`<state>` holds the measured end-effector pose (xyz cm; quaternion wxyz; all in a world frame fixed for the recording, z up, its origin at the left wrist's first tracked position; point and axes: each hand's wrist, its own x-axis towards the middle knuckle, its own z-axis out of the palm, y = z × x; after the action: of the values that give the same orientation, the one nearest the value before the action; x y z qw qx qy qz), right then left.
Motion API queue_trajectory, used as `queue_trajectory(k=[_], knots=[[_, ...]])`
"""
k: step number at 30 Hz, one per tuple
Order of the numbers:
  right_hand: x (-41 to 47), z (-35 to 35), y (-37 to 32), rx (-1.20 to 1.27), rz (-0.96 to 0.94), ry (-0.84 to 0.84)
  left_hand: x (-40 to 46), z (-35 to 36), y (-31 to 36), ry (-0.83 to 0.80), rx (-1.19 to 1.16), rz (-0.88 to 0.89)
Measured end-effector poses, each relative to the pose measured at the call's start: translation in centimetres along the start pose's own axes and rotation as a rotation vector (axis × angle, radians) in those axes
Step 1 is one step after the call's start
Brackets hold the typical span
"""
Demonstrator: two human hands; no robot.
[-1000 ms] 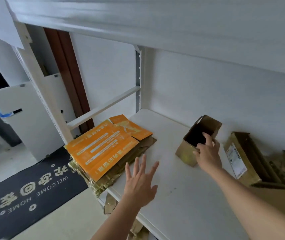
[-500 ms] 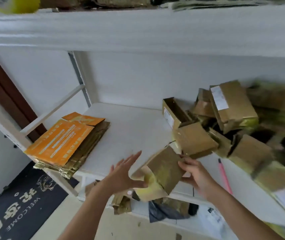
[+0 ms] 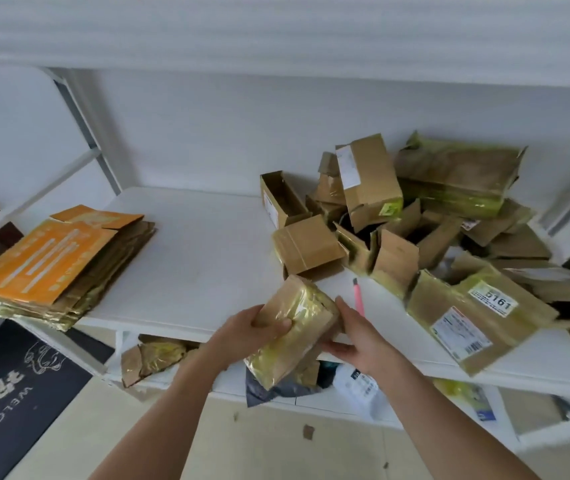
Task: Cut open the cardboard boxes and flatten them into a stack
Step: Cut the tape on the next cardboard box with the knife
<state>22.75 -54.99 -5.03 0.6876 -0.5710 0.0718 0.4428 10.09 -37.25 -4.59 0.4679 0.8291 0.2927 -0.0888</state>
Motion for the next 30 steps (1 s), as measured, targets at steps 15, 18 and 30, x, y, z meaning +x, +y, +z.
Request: queue_trajectory(k=[15,18,30], knots=[[13.5,-13.5,-2.2,-1.616,-0.518,-0.042,4.9,8.2,6.2,0.321,0.288,-0.569],[13.4,-13.6,-2.8,-1.946,-0.675,-0.115,4.8,8.3,6.7,0.298,0.206,-0.609],[10.0,-13.3,-3.9,-1.174,-1.084,0.203,6.3,10.3,8.3,0.156,-0.089,-0.482]])
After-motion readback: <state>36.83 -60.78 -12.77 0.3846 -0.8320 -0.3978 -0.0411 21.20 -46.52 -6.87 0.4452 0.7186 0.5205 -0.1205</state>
